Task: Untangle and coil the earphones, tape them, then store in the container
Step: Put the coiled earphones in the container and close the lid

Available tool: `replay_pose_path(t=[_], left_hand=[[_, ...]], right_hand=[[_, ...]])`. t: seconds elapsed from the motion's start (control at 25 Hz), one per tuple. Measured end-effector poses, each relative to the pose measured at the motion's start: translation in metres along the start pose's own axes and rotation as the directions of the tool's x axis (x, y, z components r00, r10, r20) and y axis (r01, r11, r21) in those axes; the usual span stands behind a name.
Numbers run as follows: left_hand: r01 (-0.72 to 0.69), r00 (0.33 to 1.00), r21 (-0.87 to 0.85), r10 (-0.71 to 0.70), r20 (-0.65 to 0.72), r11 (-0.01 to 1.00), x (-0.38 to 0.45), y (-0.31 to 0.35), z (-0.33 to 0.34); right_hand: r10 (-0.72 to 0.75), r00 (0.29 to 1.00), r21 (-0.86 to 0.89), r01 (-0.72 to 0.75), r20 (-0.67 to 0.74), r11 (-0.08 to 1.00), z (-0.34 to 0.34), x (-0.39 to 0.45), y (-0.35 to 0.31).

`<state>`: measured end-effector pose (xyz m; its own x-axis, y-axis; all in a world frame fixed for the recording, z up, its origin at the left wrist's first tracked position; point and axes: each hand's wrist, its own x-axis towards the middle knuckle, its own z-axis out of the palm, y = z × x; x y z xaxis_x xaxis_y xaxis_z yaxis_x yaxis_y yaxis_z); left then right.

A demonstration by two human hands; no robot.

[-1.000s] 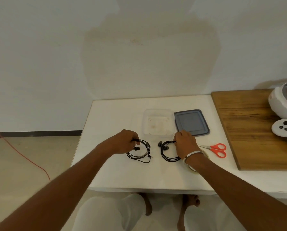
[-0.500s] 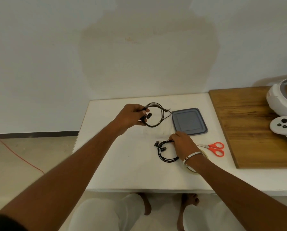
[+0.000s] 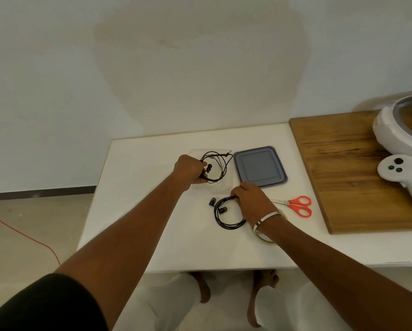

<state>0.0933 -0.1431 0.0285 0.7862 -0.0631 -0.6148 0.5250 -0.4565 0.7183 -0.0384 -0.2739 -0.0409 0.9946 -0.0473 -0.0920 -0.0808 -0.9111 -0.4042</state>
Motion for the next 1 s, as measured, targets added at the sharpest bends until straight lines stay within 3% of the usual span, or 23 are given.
replay_pose_path(t=[0.12, 0.2, 0.36, 0.84, 0.92, 1.0], left_hand=[[0.007, 1.0, 0.156, -0.004, -0.019, 0.988, 0.0, -0.007, 0.001], [-0.045, 0.998, 0.348, 0.06, -0.032, 0.937, -0.004, -0.009, -0.001], [-0.139, 0.976, 0.717, 0.219, -0.019, 0.683, -0.013, -0.013, -0.003], [-0.208, 0.909, 0.908, 0.414, 0.042, 0.364, -0.021, -0.023, -0.011], [-0.245, 0.86, 0.914, 0.507, 0.05, 0.325, -0.019, -0.026, -0.019], [-0.336, 0.759, 0.877, 0.651, 0.035, 0.344, -0.013, -0.034, -0.029]], right_hand=[[-0.006, 1.0, -0.005, 0.006, -0.003, 1.0, 0.001, 0.0, 0.001], [-0.007, 1.0, -0.008, 0.007, -0.001, 1.0, 0.002, 0.0, 0.002], [-0.006, 1.0, -0.006, 0.006, 0.006, 1.0, 0.003, 0.001, 0.002], [-0.028, 1.0, 0.02, 0.028, -0.01, 0.999, -0.004, -0.003, -0.001], [-0.049, 0.999, 0.045, 0.05, -0.014, 0.998, -0.009, -0.007, -0.003], [-0.059, 0.998, 0.076, 0.057, 0.026, 0.995, -0.014, -0.009, -0.003]])
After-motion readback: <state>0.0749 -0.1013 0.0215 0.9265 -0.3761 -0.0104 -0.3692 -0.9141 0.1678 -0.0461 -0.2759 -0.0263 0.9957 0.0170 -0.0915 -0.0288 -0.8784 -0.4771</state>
